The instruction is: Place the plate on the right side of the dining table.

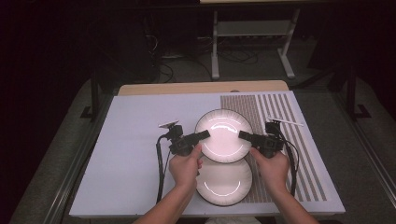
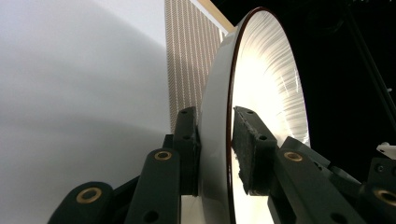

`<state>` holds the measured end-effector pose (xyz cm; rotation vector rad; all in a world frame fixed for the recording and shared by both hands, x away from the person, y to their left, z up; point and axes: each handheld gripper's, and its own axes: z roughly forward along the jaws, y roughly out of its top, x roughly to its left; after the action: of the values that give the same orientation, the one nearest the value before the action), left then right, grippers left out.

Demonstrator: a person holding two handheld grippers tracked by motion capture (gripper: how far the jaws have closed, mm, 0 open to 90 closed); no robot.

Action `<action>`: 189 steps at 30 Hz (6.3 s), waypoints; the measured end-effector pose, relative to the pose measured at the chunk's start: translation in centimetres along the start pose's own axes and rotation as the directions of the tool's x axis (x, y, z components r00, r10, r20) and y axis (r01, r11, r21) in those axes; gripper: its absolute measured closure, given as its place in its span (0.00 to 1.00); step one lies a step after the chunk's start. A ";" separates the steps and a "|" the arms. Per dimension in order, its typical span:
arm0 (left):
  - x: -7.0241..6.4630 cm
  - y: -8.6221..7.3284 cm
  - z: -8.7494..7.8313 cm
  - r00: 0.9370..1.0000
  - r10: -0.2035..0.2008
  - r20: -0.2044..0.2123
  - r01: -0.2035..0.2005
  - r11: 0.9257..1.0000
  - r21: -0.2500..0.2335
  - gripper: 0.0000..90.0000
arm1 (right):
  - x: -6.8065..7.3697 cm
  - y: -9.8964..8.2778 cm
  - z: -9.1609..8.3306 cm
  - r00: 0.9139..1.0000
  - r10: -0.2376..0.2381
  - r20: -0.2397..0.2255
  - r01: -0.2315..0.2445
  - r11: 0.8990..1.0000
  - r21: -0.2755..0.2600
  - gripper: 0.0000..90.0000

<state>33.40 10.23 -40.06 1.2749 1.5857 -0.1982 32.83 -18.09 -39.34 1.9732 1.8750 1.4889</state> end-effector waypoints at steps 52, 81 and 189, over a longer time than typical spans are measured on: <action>-3.8 -0.8 8.4 0.997 0.058 0.059 -0.065 0.990 0.128 0.78 | -6.2 0.9 -4.0 0.983 0.149 0.110 -0.137 0.984 -0.115 0.75; -5.5 -1.3 15.4 0.989 0.139 0.049 -0.147 0.958 0.245 0.73 | -10.9 1.2 -5.1 0.959 0.204 0.196 -0.178 0.973 -0.144 0.74; -5.8 4.3 9.7 0.827 0.525 0.199 -0.562 0.769 0.307 0.43 | -7.6 0.8 -5.0 0.947 -0.286 0.149 0.291 0.957 -0.012 0.32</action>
<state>42.02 1.98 -37.97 1.9274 1.0528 -0.1784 31.73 -27.06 -40.64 1.6526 1.9585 1.2518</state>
